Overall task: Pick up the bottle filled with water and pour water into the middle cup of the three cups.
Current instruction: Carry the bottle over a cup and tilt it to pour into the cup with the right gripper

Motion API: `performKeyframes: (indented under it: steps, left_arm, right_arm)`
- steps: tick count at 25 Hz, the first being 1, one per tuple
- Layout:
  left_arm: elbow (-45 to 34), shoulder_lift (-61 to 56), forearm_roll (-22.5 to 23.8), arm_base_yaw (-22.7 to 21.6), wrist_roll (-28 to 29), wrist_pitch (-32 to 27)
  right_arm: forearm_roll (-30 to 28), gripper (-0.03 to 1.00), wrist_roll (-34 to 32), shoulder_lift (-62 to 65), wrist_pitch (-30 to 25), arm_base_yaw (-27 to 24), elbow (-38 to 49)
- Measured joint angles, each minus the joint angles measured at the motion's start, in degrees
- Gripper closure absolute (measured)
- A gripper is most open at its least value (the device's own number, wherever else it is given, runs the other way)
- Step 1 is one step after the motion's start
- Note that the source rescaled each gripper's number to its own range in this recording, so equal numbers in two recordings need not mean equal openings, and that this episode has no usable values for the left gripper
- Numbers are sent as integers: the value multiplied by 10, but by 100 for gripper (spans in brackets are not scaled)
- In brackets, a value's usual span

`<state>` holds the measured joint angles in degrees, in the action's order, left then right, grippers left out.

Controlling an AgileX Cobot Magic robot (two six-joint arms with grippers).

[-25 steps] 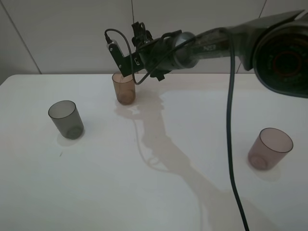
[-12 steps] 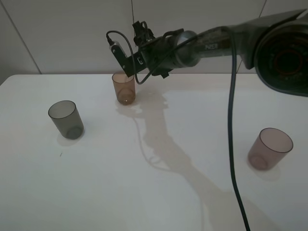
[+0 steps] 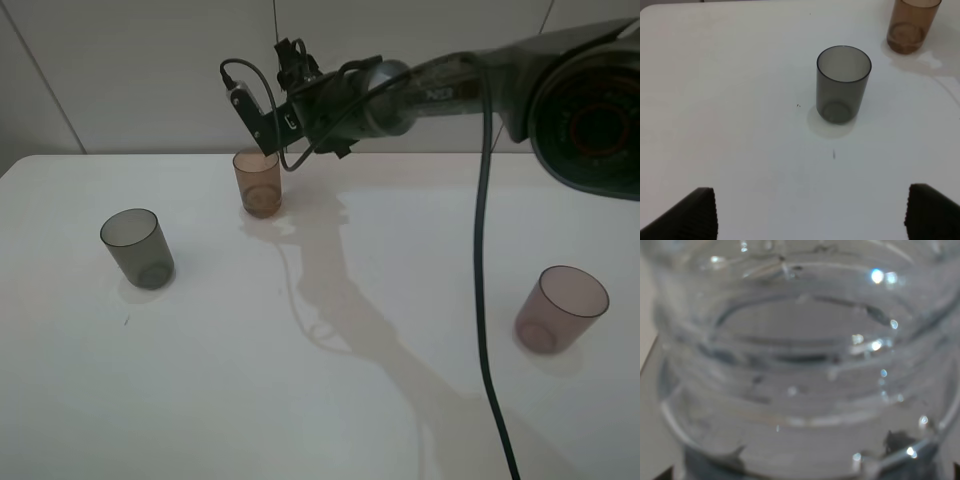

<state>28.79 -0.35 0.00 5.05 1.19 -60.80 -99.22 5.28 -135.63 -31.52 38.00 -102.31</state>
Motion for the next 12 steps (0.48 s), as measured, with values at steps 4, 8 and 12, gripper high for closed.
performKeyframes:
  steps: [4,8,12]
  left_arm:
    - [0,0,0,0,0,0]
    - [0,0,0,0,0,0]
    - [0,0,0,0,0,0]
  right_arm:
    - [0,97,0,0,0,1,-2]
    - [0,97,0,0,4,12,-3]
    - [0,97,5,0,10,15,-3]
